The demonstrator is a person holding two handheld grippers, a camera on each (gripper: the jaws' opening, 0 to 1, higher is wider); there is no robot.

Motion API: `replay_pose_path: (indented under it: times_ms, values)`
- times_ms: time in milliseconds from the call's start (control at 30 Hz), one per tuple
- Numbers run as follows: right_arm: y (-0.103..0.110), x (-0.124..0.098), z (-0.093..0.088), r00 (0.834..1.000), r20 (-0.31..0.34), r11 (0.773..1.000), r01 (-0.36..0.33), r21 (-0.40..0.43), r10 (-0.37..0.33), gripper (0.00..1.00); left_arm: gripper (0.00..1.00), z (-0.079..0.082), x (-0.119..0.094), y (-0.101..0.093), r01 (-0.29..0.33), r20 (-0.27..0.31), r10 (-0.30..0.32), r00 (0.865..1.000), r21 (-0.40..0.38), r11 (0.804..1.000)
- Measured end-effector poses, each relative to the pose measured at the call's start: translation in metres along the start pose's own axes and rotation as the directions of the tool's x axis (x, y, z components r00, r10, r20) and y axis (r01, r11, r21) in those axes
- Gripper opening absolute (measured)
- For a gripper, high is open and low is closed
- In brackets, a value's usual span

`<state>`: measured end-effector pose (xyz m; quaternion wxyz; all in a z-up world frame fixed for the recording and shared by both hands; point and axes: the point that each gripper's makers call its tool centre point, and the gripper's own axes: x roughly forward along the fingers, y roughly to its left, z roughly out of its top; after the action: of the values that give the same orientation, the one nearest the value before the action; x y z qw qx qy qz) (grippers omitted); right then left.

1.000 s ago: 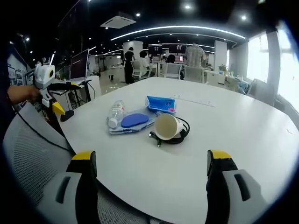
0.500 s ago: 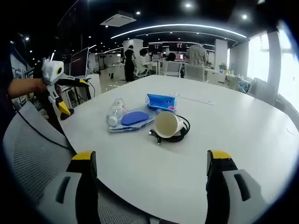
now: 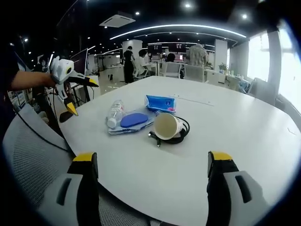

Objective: Arrange the tabletop items into an orderly group along one side of the table until the central work area is clear of visible clutter.

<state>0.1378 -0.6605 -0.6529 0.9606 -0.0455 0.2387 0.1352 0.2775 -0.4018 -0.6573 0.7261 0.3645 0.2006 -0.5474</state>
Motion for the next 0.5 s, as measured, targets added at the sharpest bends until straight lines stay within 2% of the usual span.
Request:
replay_pose_path:
  times_ms: [300,500]
  values:
    - [0.002,0.0,0.001,1.0,0.005,1.0,-0.005,-0.015,0.005,0.96,0.87,0.001,0.013,0.013,0.04,-0.03,-0.037,0.999,0.092,0.995]
    - [0.002,0.0,0.002,1.0,0.007,1.0,-0.002,-0.018,0.003,0.96,0.84,-0.002,0.019,0.023,0.038,-0.067,-0.029,0.997,0.138,0.99]
